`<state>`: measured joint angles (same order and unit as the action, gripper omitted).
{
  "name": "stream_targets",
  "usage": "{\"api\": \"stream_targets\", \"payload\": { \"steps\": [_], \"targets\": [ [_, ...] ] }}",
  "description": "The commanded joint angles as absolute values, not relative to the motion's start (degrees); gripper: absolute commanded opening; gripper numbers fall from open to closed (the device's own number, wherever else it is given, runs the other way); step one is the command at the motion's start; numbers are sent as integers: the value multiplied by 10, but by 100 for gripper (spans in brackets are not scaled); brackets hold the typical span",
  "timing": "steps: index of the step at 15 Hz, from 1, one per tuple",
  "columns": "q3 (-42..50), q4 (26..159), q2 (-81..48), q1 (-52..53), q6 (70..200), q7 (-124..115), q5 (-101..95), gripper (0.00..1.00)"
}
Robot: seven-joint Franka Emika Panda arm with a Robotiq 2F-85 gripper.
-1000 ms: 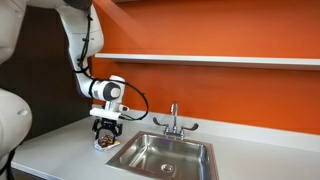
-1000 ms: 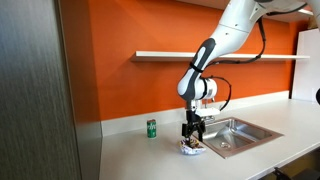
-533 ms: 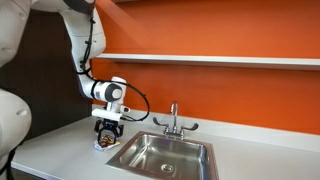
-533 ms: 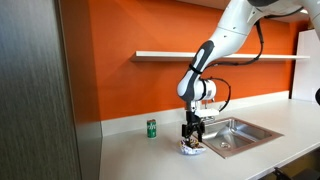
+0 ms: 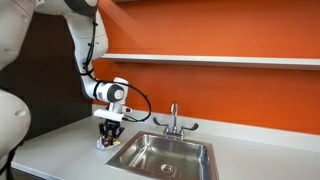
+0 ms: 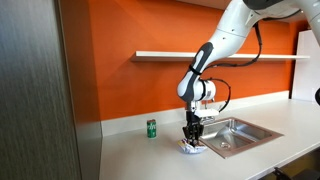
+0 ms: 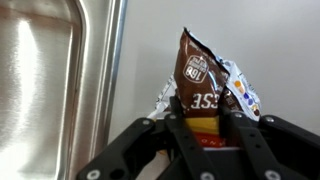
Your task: Place the pack of fritos on the left side of the bottom shelf
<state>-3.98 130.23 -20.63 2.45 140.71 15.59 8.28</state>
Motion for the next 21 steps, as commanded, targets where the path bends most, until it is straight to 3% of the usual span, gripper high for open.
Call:
{"api": "stream_targets", "payload": {
  "steps": [1, 3, 21],
  "targets": [
    [-49, 1288, -215, 9, 1404, 150, 83, 6],
    [-48, 1285, -212, 10, 1402, 148, 80, 0],
    [-36, 1316, -65, 21, 1351, 110, 42, 0]
  ]
}}
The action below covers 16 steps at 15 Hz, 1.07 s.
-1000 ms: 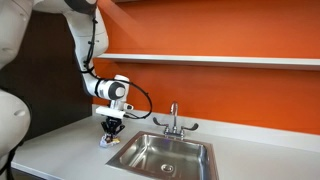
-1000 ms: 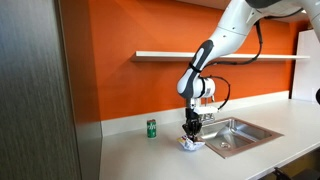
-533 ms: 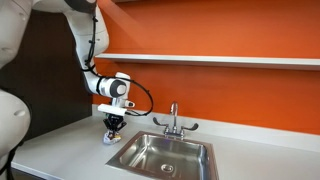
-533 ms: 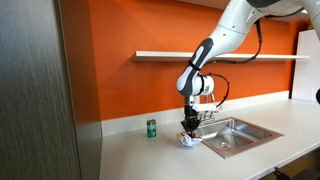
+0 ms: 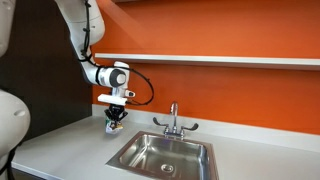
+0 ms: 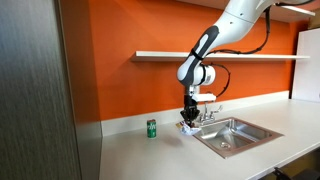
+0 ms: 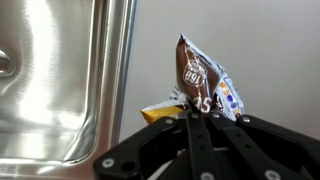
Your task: Place the pack of fritos on the left side of the bottom shelf
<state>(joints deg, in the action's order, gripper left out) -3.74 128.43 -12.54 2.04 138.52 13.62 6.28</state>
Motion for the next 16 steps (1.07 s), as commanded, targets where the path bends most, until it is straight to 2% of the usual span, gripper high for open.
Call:
{"api": "stream_targets", "payload": {
  "steps": [1, 8, 16],
  "targets": [
    [-36, 1324, -48, 22, 1339, 107, 41, 0],
    [-36, 1357, 74, 27, 1252, 82, 24, 0],
    [-39, 1311, 213, 31, 1140, 47, 11, 0]
  ]
}}
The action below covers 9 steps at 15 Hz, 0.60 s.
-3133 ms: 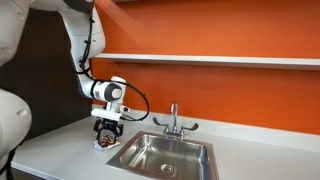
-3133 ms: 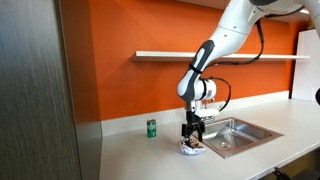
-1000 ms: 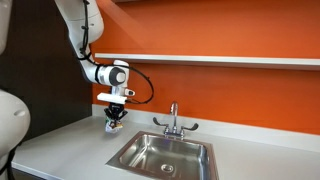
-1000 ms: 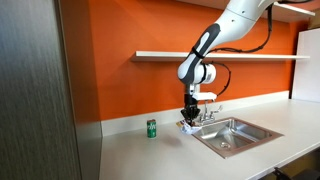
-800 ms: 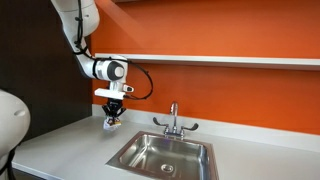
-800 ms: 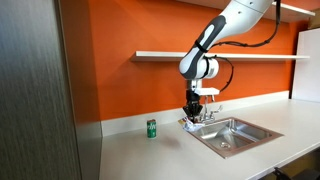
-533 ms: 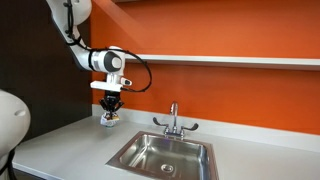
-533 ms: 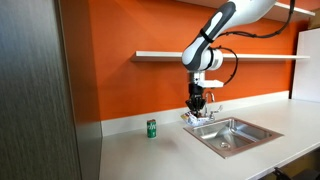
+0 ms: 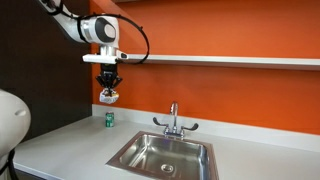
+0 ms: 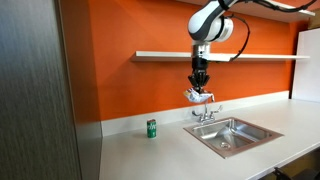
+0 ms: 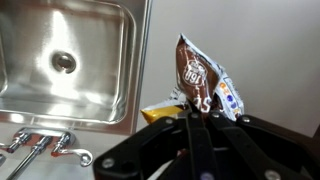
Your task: Place the pack of fritos on the left side of the bottom shelf
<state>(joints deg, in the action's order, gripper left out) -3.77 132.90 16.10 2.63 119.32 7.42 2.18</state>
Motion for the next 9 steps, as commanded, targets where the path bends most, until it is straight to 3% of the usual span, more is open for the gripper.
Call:
{"api": "stream_targets", "payload": {
  "steps": [1, 9],
  "targets": [
    [-40, 1302, 228, 31, 1126, 40, 10, 0],
    [-45, 1200, 287, 32, 1099, 27, 5, 0]
  ]
}}
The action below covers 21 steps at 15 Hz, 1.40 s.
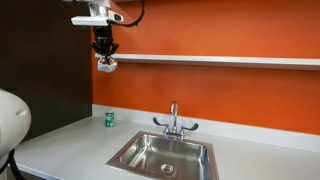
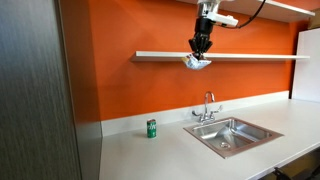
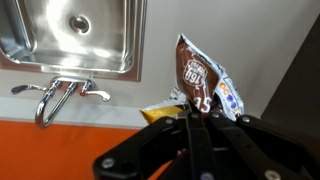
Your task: Place the pack of fritos on the left side of the bottom shelf
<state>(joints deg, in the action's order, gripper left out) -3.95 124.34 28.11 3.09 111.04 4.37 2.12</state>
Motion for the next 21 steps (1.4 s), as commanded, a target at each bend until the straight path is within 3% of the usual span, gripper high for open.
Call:
{"api": "stream_targets", "payload": {
  "steps": [1, 8, 21],
  "targets": [
    [-45, 1185, 287, 32, 1101, 28, 2, 0],
    [-43, 1098, 249, 33, 1155, 45, -18, 0],
    [-20, 871, 24, 25, 1236, 62, -33, 0]
  ]
}}
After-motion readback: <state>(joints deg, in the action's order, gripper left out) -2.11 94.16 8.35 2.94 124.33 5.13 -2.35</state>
